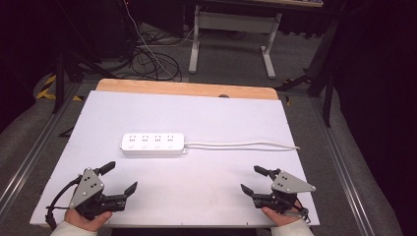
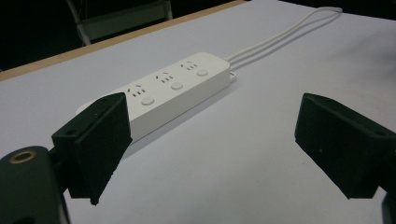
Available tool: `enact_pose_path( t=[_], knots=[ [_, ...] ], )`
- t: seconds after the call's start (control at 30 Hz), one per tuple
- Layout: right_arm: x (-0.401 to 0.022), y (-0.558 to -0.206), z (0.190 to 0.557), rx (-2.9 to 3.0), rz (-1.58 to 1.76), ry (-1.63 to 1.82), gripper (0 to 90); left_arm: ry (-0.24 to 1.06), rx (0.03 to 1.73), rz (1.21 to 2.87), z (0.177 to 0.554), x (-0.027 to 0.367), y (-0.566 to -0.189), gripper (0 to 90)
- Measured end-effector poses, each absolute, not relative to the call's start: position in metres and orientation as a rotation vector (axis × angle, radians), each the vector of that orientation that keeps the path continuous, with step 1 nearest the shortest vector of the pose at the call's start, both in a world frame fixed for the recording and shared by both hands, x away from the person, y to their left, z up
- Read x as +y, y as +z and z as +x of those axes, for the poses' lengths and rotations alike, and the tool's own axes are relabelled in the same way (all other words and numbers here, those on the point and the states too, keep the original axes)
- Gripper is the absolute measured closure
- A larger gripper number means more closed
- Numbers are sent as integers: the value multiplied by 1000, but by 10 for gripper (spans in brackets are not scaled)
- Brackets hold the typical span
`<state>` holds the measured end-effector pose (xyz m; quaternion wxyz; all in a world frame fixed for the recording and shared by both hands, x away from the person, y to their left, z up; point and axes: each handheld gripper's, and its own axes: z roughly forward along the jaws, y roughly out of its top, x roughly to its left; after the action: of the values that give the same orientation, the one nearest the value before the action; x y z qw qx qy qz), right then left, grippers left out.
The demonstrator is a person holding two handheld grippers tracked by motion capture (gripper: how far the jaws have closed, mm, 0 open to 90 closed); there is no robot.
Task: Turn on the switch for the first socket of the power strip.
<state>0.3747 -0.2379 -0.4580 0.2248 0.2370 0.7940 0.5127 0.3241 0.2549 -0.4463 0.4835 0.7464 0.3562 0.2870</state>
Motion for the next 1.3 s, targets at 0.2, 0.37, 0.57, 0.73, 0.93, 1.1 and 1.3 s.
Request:
enact_pose_path(
  t=[0.2, 0.37, 0.57, 0.73, 0.93, 1.1, 1.3],
  knots=[
    [-238, -458, 374, 2190, 647, 1416, 266, 712, 851, 1834, 324, 257, -445, 135],
    [-237, -458, 374, 2195, 647, 1410, 266, 702, 852, 1829, 323, 255, -444, 130],
    [-237, -458, 374, 2206, 647, 1407, 276, 662, 891, 1841, 325, 259, -443, 184],
    [-236, -459, 374, 2216, 645, 1403, 277, 673, 889, 1847, 325, 261, -440, 220],
    [-237, -460, 373, 2222, 644, 1410, 286, 677, 915, 1840, 326, 262, -437, 324],
    [-237, -461, 372, 2224, 658, 1404, 287, 657, 928, 1854, 330, 261, -432, 297],
    [-238, -462, 371, 2225, 671, 1394, 287, 603, 884, 1875, 340, 261, -426, 309]
  ],
)
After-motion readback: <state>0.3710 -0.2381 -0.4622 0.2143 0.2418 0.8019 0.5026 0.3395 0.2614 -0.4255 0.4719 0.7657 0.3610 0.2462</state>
